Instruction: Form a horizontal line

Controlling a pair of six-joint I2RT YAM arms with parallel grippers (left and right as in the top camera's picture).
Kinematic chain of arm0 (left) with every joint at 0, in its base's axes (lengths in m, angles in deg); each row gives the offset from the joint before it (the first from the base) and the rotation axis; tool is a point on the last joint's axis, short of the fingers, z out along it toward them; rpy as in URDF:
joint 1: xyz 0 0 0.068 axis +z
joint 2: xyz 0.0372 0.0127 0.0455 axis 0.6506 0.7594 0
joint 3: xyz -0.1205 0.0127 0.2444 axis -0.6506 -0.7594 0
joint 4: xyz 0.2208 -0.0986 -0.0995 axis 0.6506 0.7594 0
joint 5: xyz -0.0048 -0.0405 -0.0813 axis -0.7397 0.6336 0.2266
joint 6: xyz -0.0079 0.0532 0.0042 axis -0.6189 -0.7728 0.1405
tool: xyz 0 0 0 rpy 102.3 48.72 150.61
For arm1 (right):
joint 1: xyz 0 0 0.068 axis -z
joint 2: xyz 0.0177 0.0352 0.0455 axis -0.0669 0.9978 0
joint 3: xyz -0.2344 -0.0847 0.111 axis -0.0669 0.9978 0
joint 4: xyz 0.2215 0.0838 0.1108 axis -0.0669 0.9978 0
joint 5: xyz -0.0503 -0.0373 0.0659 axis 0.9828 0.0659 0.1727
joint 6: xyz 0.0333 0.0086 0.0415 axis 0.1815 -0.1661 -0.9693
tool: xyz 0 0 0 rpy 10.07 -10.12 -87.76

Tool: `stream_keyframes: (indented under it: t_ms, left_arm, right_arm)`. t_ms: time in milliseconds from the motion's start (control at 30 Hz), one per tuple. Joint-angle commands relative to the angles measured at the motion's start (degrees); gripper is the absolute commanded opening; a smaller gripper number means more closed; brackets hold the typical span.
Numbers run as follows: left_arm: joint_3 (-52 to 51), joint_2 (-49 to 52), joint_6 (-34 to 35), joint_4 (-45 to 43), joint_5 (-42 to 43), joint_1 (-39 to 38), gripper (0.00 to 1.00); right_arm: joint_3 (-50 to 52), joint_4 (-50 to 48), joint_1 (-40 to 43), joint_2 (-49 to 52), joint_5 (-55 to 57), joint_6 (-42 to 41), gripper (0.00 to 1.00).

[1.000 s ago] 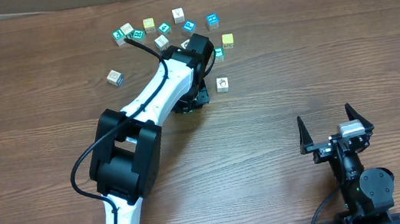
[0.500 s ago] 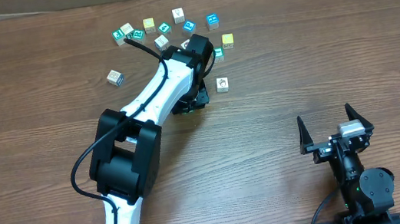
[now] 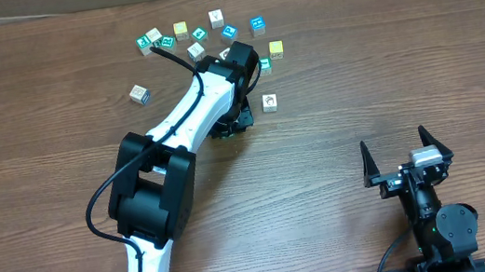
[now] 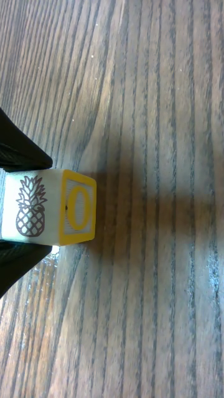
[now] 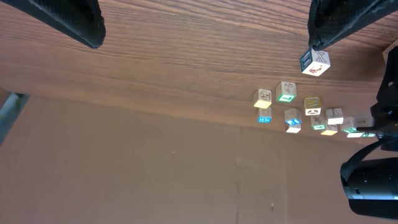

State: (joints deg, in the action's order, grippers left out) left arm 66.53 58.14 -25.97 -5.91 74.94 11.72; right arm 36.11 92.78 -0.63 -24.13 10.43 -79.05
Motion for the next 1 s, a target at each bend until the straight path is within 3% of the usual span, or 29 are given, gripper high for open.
stream_keyframes:
  t_ms: [0, 700, 967]
  left_arm:
    - [-0.72, 0.39, -1.66, 0.22, -0.94, 0.04, 0.28]
    - [-0.72, 0.39, -2.38, 0.79, -0.70, 0.04, 0.35]
    - [-0.72, 0.39, -2.47, 0.37, -1.01, 0.07, 0.29]
  right_arm:
    - [0.61, -0.33, 0.37, -0.55, -0.31, 0.20, 1.00]
    - [0.61, -0.33, 0.37, -0.55, -0.31, 0.22, 1.00]
    - [0.61, -0.33, 0.37, -0.55, -0.31, 0.22, 1.00]
